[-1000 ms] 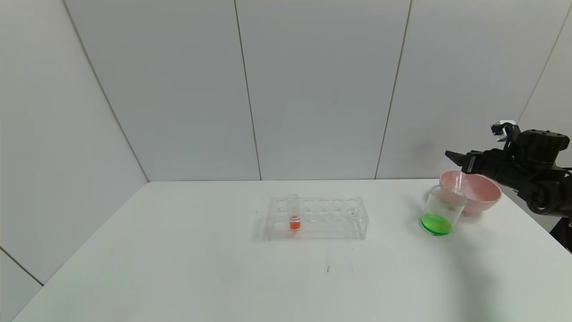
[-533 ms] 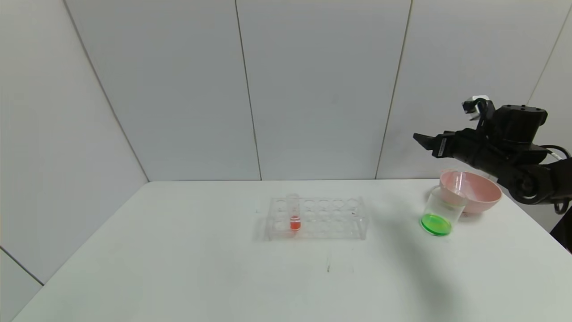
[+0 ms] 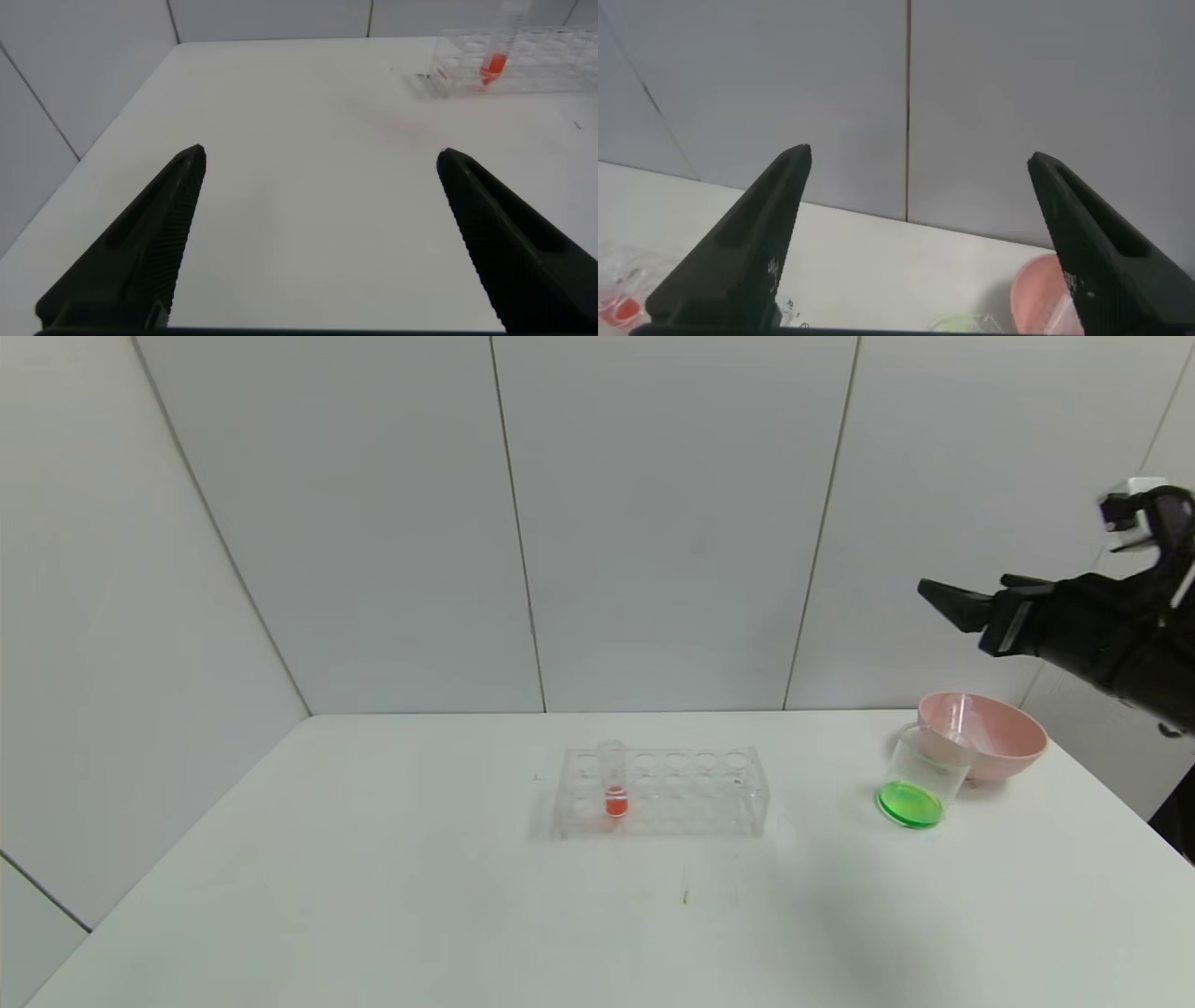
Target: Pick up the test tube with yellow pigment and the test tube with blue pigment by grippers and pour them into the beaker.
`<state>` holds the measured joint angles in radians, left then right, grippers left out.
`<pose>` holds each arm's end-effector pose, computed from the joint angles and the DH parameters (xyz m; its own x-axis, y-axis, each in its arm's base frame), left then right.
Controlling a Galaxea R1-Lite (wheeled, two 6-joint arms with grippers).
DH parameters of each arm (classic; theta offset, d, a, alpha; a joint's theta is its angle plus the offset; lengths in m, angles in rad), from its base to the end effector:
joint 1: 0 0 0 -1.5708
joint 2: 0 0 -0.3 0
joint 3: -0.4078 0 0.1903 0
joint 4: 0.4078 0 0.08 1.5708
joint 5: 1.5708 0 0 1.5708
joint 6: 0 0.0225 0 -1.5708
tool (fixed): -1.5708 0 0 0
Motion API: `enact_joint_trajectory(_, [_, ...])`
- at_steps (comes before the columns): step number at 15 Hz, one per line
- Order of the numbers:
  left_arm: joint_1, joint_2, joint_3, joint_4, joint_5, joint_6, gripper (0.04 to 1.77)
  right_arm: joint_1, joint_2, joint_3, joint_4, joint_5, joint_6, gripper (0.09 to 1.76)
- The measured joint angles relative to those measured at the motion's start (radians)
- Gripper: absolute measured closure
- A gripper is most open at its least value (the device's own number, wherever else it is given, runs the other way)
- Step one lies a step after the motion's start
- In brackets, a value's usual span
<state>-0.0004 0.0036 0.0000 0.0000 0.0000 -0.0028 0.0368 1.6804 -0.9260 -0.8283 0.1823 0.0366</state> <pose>-0.0225 0.0000 0.0756 1.0000 -0.0004 -0.0036 0.0004 1.0000 -0.0028 0.3133 0.0156 0.2411 0.9734 0.2173 0.0726 -0.2194 0.9754 0.0231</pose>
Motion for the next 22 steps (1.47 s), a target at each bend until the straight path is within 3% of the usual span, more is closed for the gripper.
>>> enact_joint_trajectory(7, [0.0, 0.0, 0.0, 0.0, 0.0, 0.0, 0.05, 0.009, -0.601, 0.324, -0.006, 0.038, 0.007, 0.16])
enact_joint_trajectory(9, [0.0, 0.0, 0.0, 0.0, 0.0, 0.0, 0.05, 0.009, -0.798, 0.374, 0.071, 0.048, 0.006, 0.15])
enact_joint_trajectory(13, [0.0, 0.0, 0.0, 0.0, 0.0, 0.0, 0.05, 0.013, -1.192, 0.409, 0.352, 0.053, 0.004, 0.15])
enact_joint_trajectory(17, [0.0, 0.0, 0.0, 0.0, 0.0, 0.0, 0.05, -0.021, -1.483, 0.435, 0.552, 0.053, 0.003, 0.15])
enact_joint_trajectory(19, [0.0, 0.0, 0.0, 0.0, 0.0, 0.0, 0.05, -0.03, -1.592, 0.486, 0.613, 0.024, -0.001, 0.15])
enact_joint_trajectory(22, [0.0, 0.0, 0.0, 0.0, 0.0, 0.0, 0.05, -0.035, -1.658, 0.613, 0.601, -0.049, -0.02, 0.15])
